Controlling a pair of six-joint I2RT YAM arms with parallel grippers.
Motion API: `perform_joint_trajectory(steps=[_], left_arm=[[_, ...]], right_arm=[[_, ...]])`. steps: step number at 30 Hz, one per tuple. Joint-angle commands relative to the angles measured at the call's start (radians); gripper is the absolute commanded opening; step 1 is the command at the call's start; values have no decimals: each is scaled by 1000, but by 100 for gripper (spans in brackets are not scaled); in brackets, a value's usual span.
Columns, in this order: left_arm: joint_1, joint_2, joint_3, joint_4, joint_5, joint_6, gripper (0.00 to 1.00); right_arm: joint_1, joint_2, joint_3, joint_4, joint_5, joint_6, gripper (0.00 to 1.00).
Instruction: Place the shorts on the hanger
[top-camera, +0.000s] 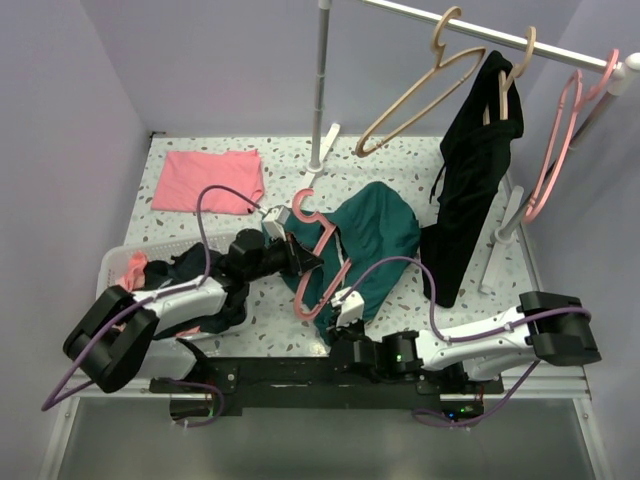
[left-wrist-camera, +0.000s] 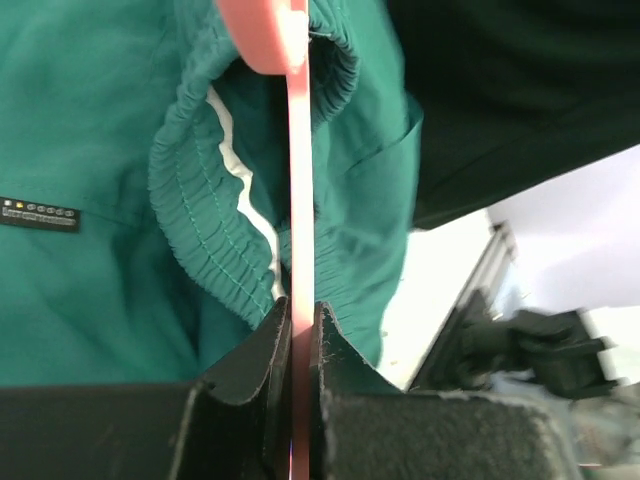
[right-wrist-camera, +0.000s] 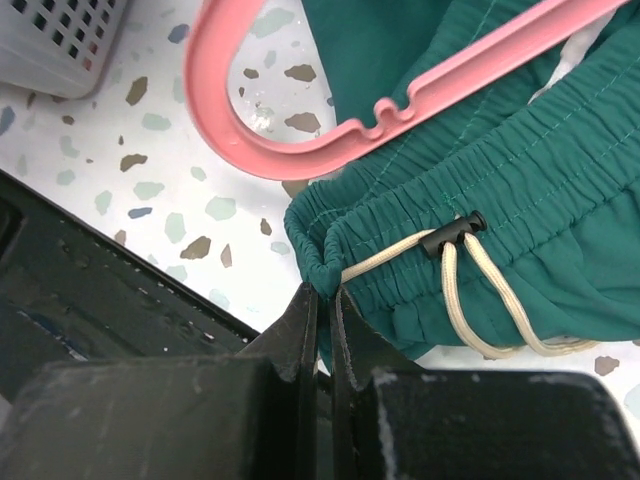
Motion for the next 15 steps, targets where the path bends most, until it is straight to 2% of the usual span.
perform_joint_trajectory(steps=[1, 5, 15], left_arm=[[-7, -148, -19, 64, -73, -138, 0], [-10, -227, -13, -40, -191, -162, 0], [-92, -276, -43, -48, -464, -163, 0]], right_arm=[[2, 34, 53, 17, 15, -8, 0], [3, 38, 78, 16, 9, -27, 0], [2, 25, 207, -30, 13, -129, 0]])
